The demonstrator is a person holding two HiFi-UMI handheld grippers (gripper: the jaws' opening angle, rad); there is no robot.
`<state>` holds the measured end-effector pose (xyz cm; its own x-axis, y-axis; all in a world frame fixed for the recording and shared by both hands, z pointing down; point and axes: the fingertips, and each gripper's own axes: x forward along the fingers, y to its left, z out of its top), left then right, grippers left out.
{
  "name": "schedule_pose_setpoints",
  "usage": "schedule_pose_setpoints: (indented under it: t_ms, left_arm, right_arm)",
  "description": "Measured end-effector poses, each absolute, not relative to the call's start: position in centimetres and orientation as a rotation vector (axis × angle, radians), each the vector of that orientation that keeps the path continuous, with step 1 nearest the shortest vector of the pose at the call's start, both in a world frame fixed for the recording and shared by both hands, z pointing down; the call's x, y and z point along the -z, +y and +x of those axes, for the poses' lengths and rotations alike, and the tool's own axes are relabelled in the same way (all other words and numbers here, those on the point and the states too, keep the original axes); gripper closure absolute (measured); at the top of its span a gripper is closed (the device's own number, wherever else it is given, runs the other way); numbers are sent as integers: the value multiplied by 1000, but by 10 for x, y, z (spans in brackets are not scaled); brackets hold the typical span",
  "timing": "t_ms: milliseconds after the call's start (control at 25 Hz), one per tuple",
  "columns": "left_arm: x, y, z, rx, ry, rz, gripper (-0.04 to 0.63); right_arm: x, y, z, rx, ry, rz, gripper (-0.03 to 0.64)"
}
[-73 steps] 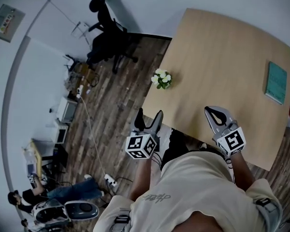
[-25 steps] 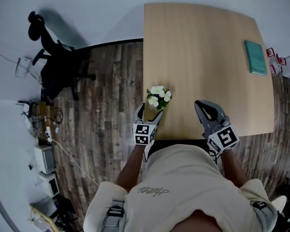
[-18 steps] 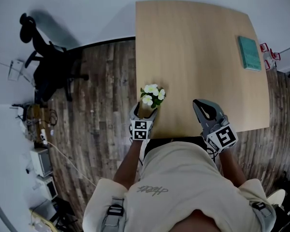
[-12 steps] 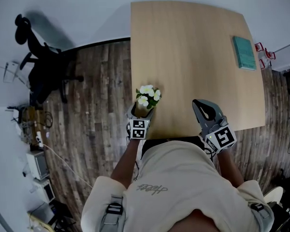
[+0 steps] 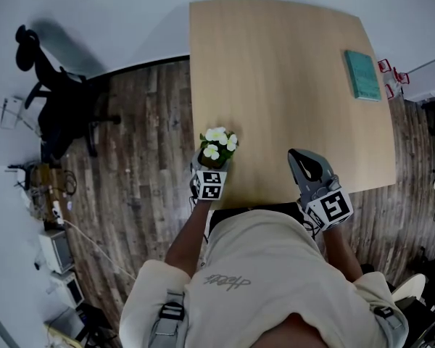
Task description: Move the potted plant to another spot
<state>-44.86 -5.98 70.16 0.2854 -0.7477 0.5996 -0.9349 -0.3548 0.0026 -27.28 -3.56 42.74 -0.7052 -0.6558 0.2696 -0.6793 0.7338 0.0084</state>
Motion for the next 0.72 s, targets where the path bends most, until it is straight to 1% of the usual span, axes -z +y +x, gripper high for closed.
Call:
schedule_pose_setpoints:
  t_ms: [520, 640, 720]
  left_arm:
    - [-703, -85, -432, -761, -1527, 2234, 164]
    - [-702, -88, -433, -752, -1538, 2224, 188]
    - [-706, -90, -432, -749, -1534, 2220, 231]
  right_arm:
    - [-432, -32, -271, -157, -2667, 1073, 614]
    - [-431, -32, -272, -154, -2663, 1063, 614]
    - [-431, -33, -272, -153, -2664, 1062, 614]
